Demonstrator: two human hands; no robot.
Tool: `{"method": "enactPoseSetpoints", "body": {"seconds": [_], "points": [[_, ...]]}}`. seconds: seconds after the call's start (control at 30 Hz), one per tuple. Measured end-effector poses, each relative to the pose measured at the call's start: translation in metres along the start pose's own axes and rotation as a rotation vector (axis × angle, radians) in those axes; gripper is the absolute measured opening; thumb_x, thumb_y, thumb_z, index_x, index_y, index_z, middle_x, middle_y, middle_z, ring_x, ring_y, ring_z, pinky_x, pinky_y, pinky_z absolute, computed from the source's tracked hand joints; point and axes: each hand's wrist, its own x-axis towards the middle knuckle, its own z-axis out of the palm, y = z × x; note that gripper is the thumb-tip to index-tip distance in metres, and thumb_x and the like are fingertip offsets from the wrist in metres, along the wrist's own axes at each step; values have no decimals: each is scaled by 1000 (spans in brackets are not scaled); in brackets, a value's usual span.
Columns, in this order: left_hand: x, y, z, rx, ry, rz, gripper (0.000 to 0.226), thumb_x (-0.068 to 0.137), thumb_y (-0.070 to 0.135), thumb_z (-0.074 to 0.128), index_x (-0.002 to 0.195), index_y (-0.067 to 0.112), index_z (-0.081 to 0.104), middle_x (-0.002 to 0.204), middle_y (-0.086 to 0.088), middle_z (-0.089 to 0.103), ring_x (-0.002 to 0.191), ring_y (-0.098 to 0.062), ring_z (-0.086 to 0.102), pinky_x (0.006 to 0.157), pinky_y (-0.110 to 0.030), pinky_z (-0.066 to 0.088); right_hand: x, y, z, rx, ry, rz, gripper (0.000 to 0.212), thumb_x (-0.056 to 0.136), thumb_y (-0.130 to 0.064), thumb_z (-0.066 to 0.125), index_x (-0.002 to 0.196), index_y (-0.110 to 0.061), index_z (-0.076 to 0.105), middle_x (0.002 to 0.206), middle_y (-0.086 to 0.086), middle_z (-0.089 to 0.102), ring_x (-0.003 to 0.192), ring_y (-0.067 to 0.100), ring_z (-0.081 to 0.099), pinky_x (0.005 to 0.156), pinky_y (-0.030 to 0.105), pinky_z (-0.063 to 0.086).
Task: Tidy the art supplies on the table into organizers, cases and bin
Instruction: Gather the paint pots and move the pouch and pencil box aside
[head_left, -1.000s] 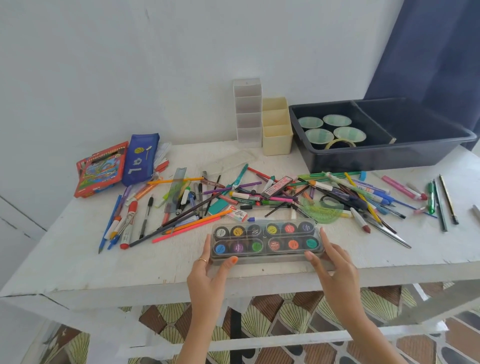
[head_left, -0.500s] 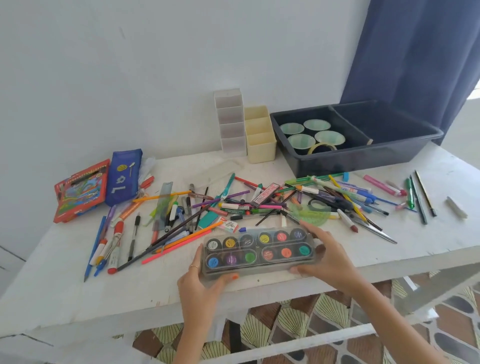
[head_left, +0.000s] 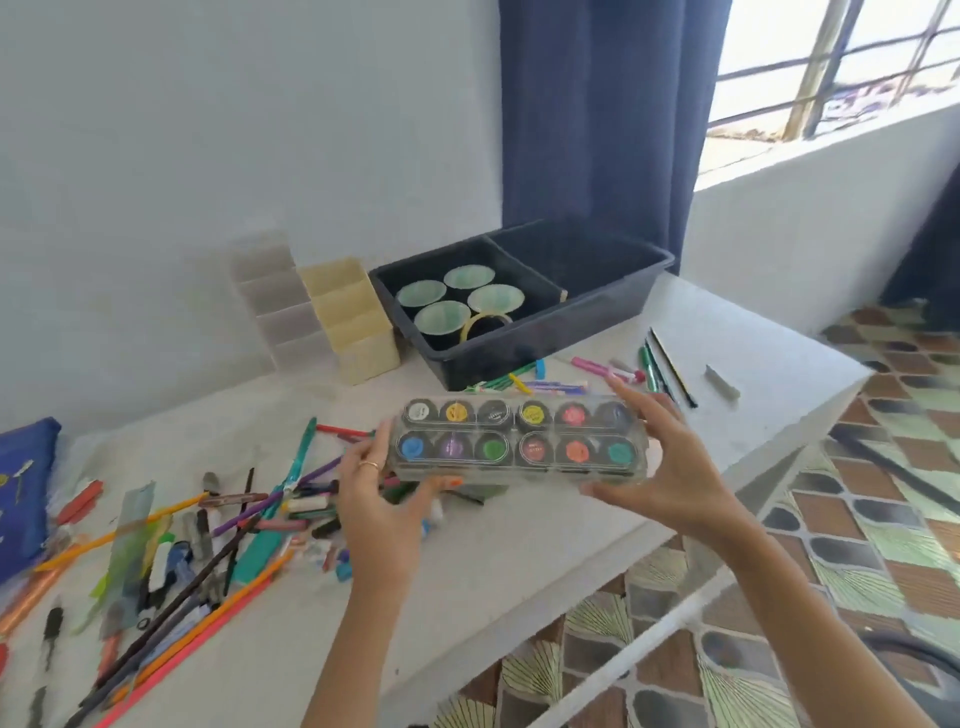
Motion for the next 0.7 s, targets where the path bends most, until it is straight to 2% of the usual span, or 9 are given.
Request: {"method": "enactPoseSetpoints", "body": {"seconds": [0.1, 0.17, 0.23, 0.33, 0.4, 0.5, 0.57, 0.63, 0.7], "points": [[28, 20, 56, -29, -80, 64, 78, 66, 14, 81, 135, 11, 47, 104, 12, 53, 97, -2, 55, 84, -11, 48, 6, 25, -38, -92, 58, 29, 94, 56, -29, 89, 137, -28, 40, 118, -6, 45, 109, 6, 50, 89, 10, 44], [45, 29, 99, -71, -141, 107, 74, 68, 15, 80, 135, 16, 48, 113, 18, 54, 106, -5, 56, 93, -18, 47, 12, 44, -65, -156, 112, 52, 89, 54, -29, 90, 130, -27, 45, 114, -5, 46, 105, 10, 51, 90, 14, 45], [58, 37, 143, -105, -214, 121, 73, 71, 19, 79, 136, 21, 46, 128, 11, 54, 119, -9, 51, 101, -32, 46, 19, 64, -92, -222, 176, 74, 86, 50, -30, 91, 126, -22, 49, 109, -7, 48, 101, 11, 51, 88, 15, 45], [79, 51, 209, -160, -363, 73, 76, 74, 16, 78, 140, 21, 41, 137, 6, 49, 126, -7, 45, 106, -27, 40, 31, 93, -132, -277, 262, 119, 86, 48, -27, 92, 123, -16, 51, 107, -6, 50, 97, 9, 51, 85, 14, 44], [89, 63, 249, -205, -491, 52, 77, 76, 16, 77, 142, 19, 37, 139, 6, 46, 128, -8, 44, 106, -24, 38, 37, 113, -157, -292, 307, 155, 85, 48, -24, 92, 123, -13, 51, 106, -2, 53, 95, 7, 53, 84, 19, 46], [102, 78, 304, -248, -596, -40, 73, 82, 29, 70, 144, 21, 32, 141, 12, 41, 130, -7, 39, 109, -27, 34, 44, 143, -185, -292, 351, 206, 86, 48, -23, 92, 123, -9, 52, 108, 0, 56, 96, 10, 55, 87, 29, 49], [110, 80, 342, -229, -632, -97, 79, 79, 40, 72, 144, 20, 32, 136, 14, 41, 128, -4, 37, 108, -25, 33, 49, 163, -198, -294, 388, 233, 86, 47, -22, 93, 122, -9, 52, 110, 2, 56, 98, 13, 55, 88, 32, 49], [116, 78, 375, -173, -675, -136, 91, 71, 52, 75, 144, 18, 34, 140, 9, 42, 130, -8, 38, 110, -32, 34, 53, 181, -206, -313, 435, 262, 86, 47, -21, 93, 121, -10, 51, 110, 3, 55, 98, 16, 55, 88, 33, 48], [120, 73, 403, -142, -713, -194, 98, 65, 53, 78, 144, 15, 34, 142, 4, 44, 131, -12, 41, 110, -37, 36, 56, 198, -211, -341, 473, 305, 84, 46, -20, 91, 120, -11, 52, 108, 3, 55, 97, 18, 54, 87, 36, 49]]}}
